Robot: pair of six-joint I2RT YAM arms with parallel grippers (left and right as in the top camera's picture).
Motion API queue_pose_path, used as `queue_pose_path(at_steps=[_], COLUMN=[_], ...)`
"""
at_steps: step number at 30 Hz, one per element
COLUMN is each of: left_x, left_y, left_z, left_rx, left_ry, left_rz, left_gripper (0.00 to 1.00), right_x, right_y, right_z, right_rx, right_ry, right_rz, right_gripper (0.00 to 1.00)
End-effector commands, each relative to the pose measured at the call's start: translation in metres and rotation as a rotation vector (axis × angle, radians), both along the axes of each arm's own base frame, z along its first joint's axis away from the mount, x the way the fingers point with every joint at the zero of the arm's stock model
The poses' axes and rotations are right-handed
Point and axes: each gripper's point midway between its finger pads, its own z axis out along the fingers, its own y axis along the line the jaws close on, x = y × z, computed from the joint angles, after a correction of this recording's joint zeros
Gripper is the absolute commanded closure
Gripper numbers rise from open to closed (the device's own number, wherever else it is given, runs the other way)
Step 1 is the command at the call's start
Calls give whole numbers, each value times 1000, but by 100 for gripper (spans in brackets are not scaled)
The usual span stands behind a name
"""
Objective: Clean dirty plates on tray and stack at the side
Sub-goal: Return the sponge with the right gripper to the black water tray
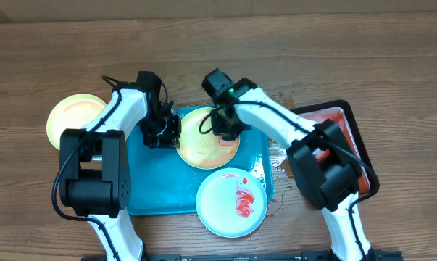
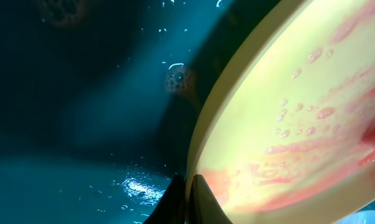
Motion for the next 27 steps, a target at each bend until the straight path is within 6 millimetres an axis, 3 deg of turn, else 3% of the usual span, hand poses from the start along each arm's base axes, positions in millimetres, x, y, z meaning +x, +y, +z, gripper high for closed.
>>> queue_pose_path(at_steps=[1, 4, 7, 10, 13, 17, 19, 27], left_x=[-1, -2, -2, -2, -3, -4, -4, -2], left_y=[4, 4, 4, 4, 4, 4, 4, 4], left_z=[4, 4, 5, 5, 5, 5, 5, 14], left_rx=[17, 17, 17, 17, 15, 15, 15, 13], left_ry=[-12, -9, -6, -6, -3, 1, -1, -23], left_rz=[1, 1, 1, 1, 1, 1, 1, -13], left_gripper=[96, 95, 95, 95, 96, 95, 95, 95], right_x=[3, -10, -10, -5, 1, 12, 12, -7], right_y=[29, 49, 54, 44, 22, -10, -16, -48], right_z=[14, 15, 18, 21, 32, 70, 94, 199], right_rx=[34, 129, 158, 132, 48, -72, -75, 36], right_ry=[-62, -8, -2, -12, -58, -179, -227, -356], right_rz=[72, 93, 82, 64, 35, 7, 20, -66], right_gripper=[96, 96, 96, 96, 96, 96, 96, 96])
